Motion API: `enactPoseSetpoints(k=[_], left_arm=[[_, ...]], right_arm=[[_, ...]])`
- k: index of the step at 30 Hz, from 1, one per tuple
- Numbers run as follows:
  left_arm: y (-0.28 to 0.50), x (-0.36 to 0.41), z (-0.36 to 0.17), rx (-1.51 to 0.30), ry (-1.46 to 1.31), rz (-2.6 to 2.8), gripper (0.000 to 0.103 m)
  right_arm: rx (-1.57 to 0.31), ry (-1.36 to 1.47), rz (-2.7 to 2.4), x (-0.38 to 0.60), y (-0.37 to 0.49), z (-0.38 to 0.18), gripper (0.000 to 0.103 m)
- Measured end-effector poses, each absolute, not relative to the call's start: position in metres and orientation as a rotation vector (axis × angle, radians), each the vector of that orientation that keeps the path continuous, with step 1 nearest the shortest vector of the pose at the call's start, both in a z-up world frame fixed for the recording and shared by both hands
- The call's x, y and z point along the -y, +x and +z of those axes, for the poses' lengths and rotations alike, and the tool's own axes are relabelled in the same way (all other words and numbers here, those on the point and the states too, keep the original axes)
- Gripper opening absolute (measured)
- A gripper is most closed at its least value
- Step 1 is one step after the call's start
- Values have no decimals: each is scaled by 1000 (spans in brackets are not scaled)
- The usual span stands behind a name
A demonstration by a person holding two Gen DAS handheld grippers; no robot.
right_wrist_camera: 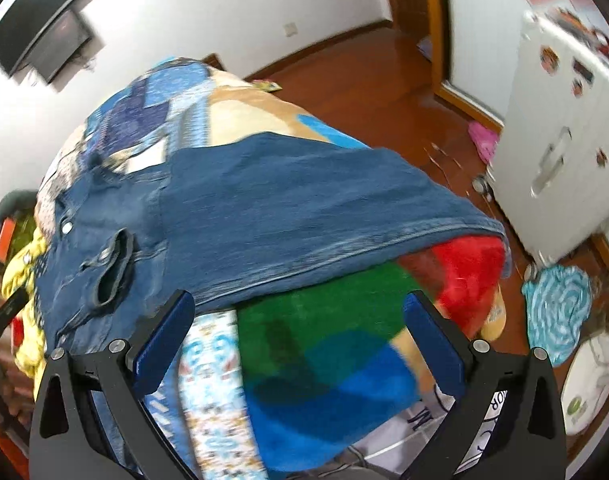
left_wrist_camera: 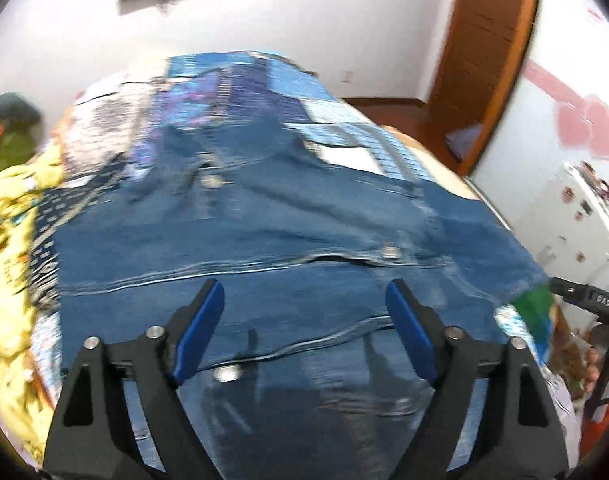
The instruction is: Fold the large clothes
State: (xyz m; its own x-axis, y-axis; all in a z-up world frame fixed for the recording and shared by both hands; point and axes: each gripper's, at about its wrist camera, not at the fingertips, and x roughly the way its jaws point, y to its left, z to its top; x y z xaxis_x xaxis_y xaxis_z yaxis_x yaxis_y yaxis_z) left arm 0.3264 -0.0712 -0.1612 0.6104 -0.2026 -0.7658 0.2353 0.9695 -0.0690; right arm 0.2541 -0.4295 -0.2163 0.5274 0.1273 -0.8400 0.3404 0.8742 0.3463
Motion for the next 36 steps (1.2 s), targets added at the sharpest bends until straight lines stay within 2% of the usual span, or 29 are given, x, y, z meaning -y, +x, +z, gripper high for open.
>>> enactPoseSetpoints(k=[6, 15, 18, 20, 21, 22, 23, 27, 31, 36], left_arm=[[321, 30, -179, -926, 14, -145, 84], [305, 7, -195, -962, -53, -102, 84], [301, 7, -196, -965, -40, -88, 84], [298, 7, -195, -959, -21, -83, 84], [297, 6, -194, -955, -14, -84, 84], [296, 5, -193, -950, -9, -85, 84], [294, 4, -192, -944, -7, -86, 84], [293, -4, -190, -935, -26, -72, 84], [290, -12, -188, -925, -47, -72, 84], [281, -16, -180, -887, -32, -77, 84]], right_arm=[[-1024, 680, -104, 465, 268, -245, 103], [-995, 710, -124, 490, 306, -268, 103], [-1002, 683, -202, 492, 317, -272, 87], [-1007, 655, -258, 493, 319, -269, 61], [-1007, 639, -290, 494, 319, -265, 52], [-1004, 629, -308, 496, 318, -261, 36], [-994, 626, -312, 497, 317, -256, 28], [-914, 607, -287, 493, 308, -223, 15], [-808, 551, -212, 476, 302, -175, 10], [-683, 477, -72, 429, 310, -97, 10]])
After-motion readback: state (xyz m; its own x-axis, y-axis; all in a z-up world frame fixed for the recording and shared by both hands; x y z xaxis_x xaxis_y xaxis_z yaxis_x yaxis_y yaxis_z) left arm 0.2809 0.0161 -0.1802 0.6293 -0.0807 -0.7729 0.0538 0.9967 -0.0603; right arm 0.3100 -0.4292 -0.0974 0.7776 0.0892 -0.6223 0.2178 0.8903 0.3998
